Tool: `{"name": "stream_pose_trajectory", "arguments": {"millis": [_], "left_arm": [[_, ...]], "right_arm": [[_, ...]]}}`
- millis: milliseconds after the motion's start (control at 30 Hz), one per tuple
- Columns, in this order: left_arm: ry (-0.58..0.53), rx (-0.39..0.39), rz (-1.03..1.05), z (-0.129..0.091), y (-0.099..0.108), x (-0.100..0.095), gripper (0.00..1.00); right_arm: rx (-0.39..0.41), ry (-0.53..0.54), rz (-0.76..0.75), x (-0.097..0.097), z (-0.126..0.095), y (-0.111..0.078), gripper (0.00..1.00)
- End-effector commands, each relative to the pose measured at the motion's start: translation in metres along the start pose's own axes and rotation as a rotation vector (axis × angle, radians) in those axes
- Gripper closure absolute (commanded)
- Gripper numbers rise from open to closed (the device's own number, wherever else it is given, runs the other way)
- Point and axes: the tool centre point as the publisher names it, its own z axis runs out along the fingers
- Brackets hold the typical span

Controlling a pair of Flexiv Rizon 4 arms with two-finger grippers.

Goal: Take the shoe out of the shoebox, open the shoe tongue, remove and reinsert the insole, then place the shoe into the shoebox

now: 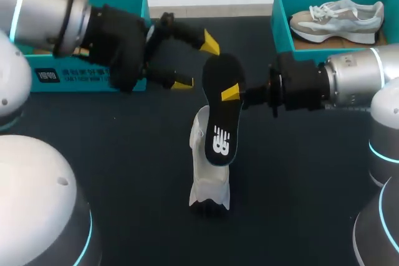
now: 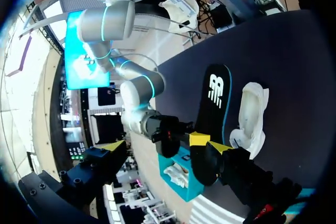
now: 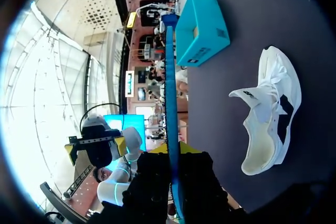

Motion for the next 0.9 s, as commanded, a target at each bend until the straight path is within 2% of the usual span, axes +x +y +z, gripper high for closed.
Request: {"name": "stream_pose_trajectory", "arguments": {"millis": [33, 333, 367, 400, 433, 467, 500, 600, 767, 900], "left_arm": [[0.298, -0.004, 0.002, 0.000, 0.002, -0.008, 0.00], [0.298, -0.004, 0.002, 0.000, 0.002, -0.008, 0.00], [0.385, -0.023, -0.013, 0.003, 0.001, -0.008, 0.00], [0.424, -0.037, -0.053, 0.005, 0.002, -0.007, 0.00], [0.443, 0.001, -0.082, 0.006, 0.003, -0.006, 0.00], [0.497, -0.033, -0.060, 0.009, 0.003, -0.005, 0.00], [0.538, -0.014, -0.058, 0.011, 0.002, -0.004, 0.00], [0.636, 0.010, -0.069, 0.016, 0.002, -0.001, 0.00], [0.787, -0.005, -0.062, 0.022, 0.003, 0.000, 0.00], [0.890, -0.047, -0.072, 0.026, 0.008, 0.004, 0.00]], "right_arm": [[0.004, -0.002, 0.001, -0.003, 0.005, 0.005, 1.00], [-0.014, -0.013, 0.008, -0.008, 0.006, 0.008, 1.00], [-0.016, -0.014, 0.010, -0.009, 0.005, 0.008, 1.00], [-0.017, -0.015, 0.011, -0.009, 0.005, 0.008, 1.00], [-0.021, -0.017, 0.013, -0.011, 0.004, 0.008, 1.00], [-0.023, -0.017, 0.014, -0.011, 0.004, 0.008, 1.00], [-0.023, -0.017, 0.014, -0.012, 0.003, 0.008, 1.00], [-0.026, -0.018, 0.012, -0.013, 0.002, 0.008, 1.00], [-0.029, -0.018, 0.009, -0.013, 0.001, 0.007, 1.00], [-0.030, -0.018, 0.010, -0.014, 0.001, 0.007, 1.00]]}}
